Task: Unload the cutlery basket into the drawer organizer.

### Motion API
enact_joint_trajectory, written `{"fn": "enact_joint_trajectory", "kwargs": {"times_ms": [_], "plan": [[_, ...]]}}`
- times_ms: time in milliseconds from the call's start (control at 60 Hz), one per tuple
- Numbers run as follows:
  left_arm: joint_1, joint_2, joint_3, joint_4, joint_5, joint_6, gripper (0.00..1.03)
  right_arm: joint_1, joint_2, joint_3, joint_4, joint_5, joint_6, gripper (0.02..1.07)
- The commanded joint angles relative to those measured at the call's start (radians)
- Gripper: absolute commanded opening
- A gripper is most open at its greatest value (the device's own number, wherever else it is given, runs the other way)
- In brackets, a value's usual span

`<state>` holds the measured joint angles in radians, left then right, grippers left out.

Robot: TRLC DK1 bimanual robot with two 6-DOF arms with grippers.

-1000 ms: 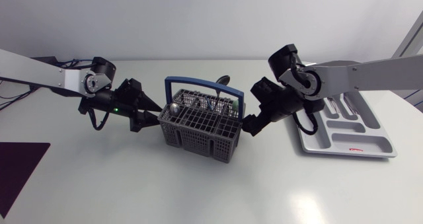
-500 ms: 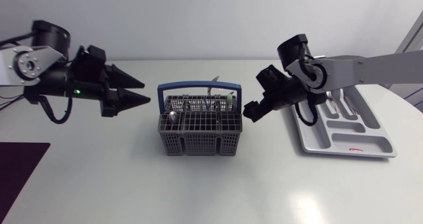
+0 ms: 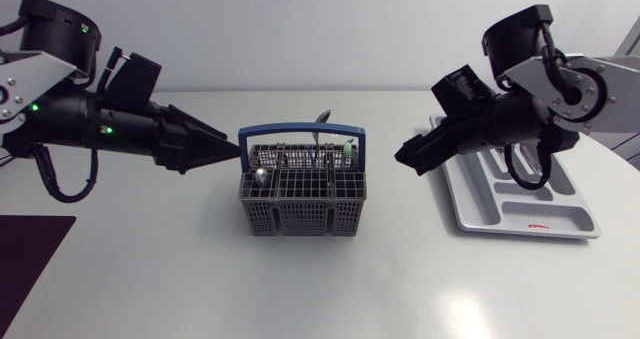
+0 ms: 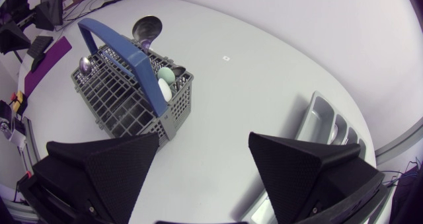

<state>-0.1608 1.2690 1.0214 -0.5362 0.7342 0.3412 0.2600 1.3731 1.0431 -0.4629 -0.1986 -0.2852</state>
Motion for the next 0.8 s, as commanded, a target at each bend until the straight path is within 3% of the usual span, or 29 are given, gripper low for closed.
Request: {"fn": "enact_joint_trajectory", "kwargs": {"times_ms": [0, 150, 317, 367, 483, 600, 700, 783], "plan": [[-0.025, 0.046, -0.04, -0.013, -0.047, -0.091, 0.81, 0.005, -0.025, 0.005, -0.039, -0.001, 0.031, 1.0], [-0.045, 0.102, -0.067, 0.002, -0.113, -0.136, 0.81, 0.061, -0.052, 0.02, -0.088, 0.018, 0.06, 1.0], [-0.094, 0.122, -0.113, 0.114, -0.234, -0.182, 0.81, 0.125, -0.071, 0.009, -0.089, 0.042, 0.087, 1.0], [-0.112, 0.139, -0.121, 0.153, -0.263, -0.2, 0.75, 0.142, -0.072, 0.003, -0.088, 0.047, 0.093, 1.0], [-0.126, 0.155, -0.121, 0.206, -0.286, -0.22, 0.75, 0.156, -0.082, -0.012, -0.082, 0.048, 0.098, 1.0], [-0.141, 0.193, -0.107, 0.228, -0.297, -0.228, 0.65, 0.157, -0.094, -0.023, -0.079, 0.05, 0.1, 1.0], [-0.152, 0.221, -0.096, 0.248, -0.312, -0.232, 0.65, 0.157, -0.111, -0.034, -0.076, 0.051, 0.095, 1.0], [-0.164, 0.237, -0.087, 0.26, -0.317, -0.238, 0.56, 0.157, -0.121, -0.049, -0.074, 0.051, 0.093, 1.0]]}}
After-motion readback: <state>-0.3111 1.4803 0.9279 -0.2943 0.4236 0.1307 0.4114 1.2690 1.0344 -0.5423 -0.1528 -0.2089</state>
